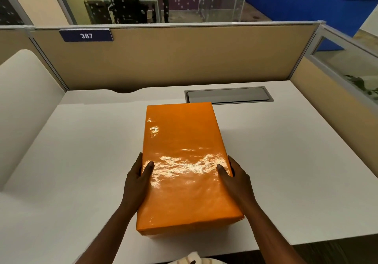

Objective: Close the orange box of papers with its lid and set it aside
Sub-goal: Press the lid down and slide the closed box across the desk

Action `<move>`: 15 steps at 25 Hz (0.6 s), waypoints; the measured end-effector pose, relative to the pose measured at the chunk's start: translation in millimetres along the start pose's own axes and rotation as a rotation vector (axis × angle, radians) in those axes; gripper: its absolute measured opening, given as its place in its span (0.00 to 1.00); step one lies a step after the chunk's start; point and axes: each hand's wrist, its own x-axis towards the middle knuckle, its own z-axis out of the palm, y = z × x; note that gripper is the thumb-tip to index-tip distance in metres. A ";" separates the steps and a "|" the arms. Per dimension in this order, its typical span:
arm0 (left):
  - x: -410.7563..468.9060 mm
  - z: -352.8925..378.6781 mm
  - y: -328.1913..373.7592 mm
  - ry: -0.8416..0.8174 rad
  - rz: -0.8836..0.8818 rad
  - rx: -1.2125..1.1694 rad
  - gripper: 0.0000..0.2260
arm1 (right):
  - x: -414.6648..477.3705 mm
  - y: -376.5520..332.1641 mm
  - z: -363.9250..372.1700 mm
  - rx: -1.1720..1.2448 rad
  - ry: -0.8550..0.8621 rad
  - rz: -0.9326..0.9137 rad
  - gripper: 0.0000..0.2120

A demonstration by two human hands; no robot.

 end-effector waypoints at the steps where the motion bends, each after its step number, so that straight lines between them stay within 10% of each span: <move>1: -0.3 0.2 -0.8 0.007 0.002 -0.012 0.24 | 0.1 0.6 0.7 0.004 0.002 0.000 0.26; 15: 5.9 4.1 -8.4 0.063 0.019 0.022 0.25 | 10.6 10.9 5.6 0.041 -0.072 0.003 0.25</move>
